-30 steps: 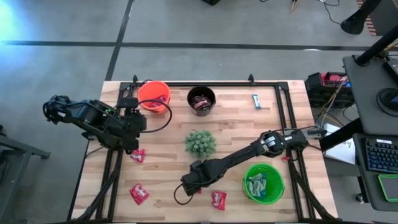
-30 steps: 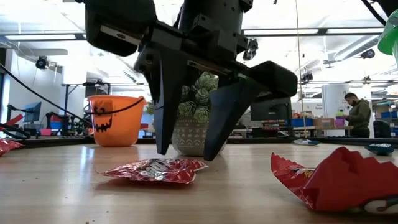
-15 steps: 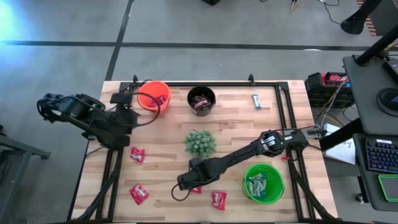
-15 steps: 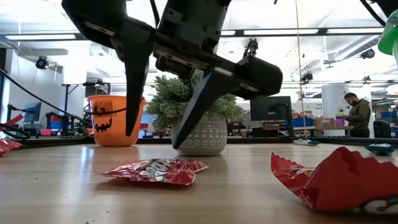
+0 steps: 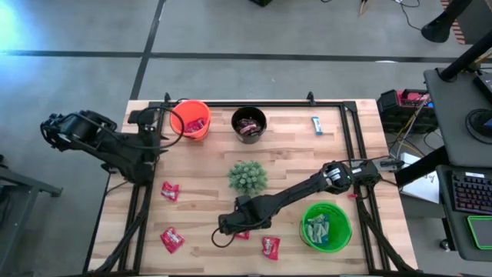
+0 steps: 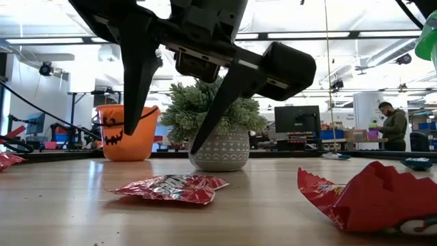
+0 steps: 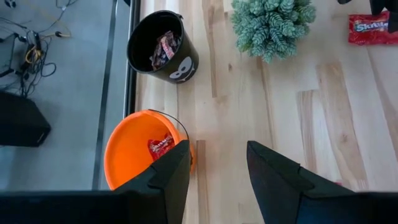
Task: Sort candy
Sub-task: Put the red candy into the orange bucket
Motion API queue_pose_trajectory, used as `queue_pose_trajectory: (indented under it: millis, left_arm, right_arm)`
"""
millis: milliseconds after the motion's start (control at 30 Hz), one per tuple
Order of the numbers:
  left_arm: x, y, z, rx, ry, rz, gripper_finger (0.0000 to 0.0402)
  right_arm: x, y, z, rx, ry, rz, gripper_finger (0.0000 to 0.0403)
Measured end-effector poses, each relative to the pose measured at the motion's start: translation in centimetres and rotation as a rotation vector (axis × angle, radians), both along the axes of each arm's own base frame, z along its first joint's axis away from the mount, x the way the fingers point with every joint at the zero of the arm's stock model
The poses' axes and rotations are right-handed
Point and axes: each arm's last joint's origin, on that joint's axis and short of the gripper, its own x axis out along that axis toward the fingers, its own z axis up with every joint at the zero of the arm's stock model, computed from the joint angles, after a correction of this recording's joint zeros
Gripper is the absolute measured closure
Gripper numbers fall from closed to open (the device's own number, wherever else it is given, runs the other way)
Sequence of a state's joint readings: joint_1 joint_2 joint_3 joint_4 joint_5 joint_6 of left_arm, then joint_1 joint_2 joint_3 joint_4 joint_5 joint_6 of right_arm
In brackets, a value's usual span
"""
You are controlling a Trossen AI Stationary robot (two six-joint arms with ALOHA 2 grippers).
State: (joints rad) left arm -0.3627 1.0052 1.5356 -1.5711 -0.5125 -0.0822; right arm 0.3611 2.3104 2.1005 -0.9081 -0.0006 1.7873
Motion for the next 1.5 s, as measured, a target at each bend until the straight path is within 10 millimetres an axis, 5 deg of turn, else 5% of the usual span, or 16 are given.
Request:
queue_pose_trajectory:
  millis: [1000, 1500]
  left_arm:
    - [-0.4, 0.1, 0.1, 0.011, -0.004, -0.019, 0.026]
    - [-0.4, 0.1, 0.1, 0.009, -0.005, -0.016, 0.026]
  right_arm:
    - [-0.8, -1.9, -5.1, 0.083, 0.095, -0.033, 0.0158]
    - [-1.8, -3.2, -8.4, 0.116, 0.15, -0.016, 0.025]
